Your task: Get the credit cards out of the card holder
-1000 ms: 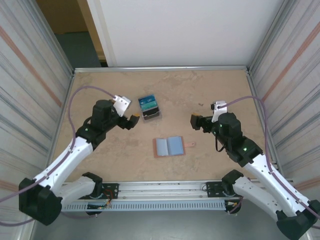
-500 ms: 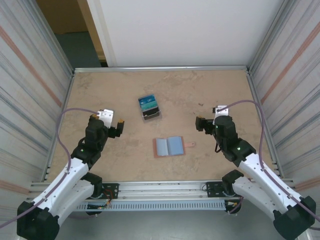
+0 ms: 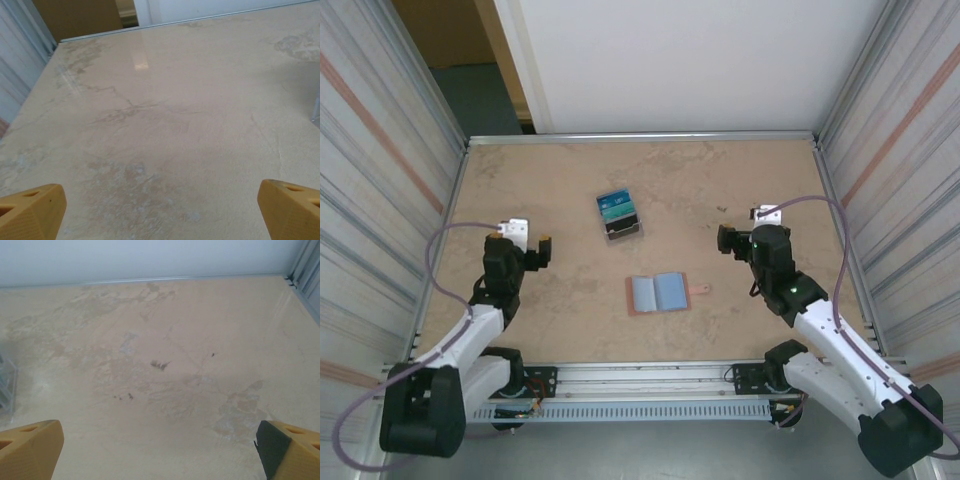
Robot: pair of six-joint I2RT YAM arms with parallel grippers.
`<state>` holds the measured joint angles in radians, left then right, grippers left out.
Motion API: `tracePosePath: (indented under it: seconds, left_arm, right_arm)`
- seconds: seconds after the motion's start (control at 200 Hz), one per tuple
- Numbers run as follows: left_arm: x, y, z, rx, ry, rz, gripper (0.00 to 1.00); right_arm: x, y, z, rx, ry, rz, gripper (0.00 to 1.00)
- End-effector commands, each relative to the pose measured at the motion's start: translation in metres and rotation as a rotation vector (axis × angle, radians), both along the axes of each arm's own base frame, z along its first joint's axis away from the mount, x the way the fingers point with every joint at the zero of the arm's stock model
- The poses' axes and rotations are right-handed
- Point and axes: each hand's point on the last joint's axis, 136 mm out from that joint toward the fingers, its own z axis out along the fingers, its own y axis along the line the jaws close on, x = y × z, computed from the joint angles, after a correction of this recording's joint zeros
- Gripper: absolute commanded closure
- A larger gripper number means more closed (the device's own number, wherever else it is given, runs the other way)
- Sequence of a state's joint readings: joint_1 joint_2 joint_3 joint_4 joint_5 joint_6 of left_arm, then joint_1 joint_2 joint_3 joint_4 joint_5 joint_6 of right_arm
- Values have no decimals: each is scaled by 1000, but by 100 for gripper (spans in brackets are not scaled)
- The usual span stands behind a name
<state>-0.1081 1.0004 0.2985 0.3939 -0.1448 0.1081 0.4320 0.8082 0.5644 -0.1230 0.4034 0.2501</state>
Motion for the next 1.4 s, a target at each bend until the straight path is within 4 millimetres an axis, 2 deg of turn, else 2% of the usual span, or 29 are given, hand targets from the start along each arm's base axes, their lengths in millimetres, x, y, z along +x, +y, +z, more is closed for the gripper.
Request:
tracePosePath:
  seconds: [0.0, 0.456, 0.732, 0.917, 1.042, 1.243, 1.393]
  left_arm:
    - [16, -14, 24, -24, -126, -76, 1]
    - [37, -12, -1, -21, -131, -56, 1]
    - [49, -14, -29, -7, -107, -62, 1]
    - [58, -22, -35, -40, -47, -145, 1]
    - [64, -12, -36, -172, -2, -187, 1]
    - [63, -12, -37, -162, 2, -179, 1]
    - [64, -12, -37, -144, 7, -162, 1]
  right_arm:
    - [3, -11, 2, -7, -43, -27, 1]
    - [7, -26, -26, 4, -114, -29, 2]
    - [14, -39, -35, -2, -134, -55, 1]
    - [16, -46, -32, 0, -195, -52, 1]
    - [16, -60, -32, 8, -222, -92, 1]
    - [19, -86, -36, 64, -258, -148, 2]
    - [28, -87, -48, 93, -231, -136, 2]
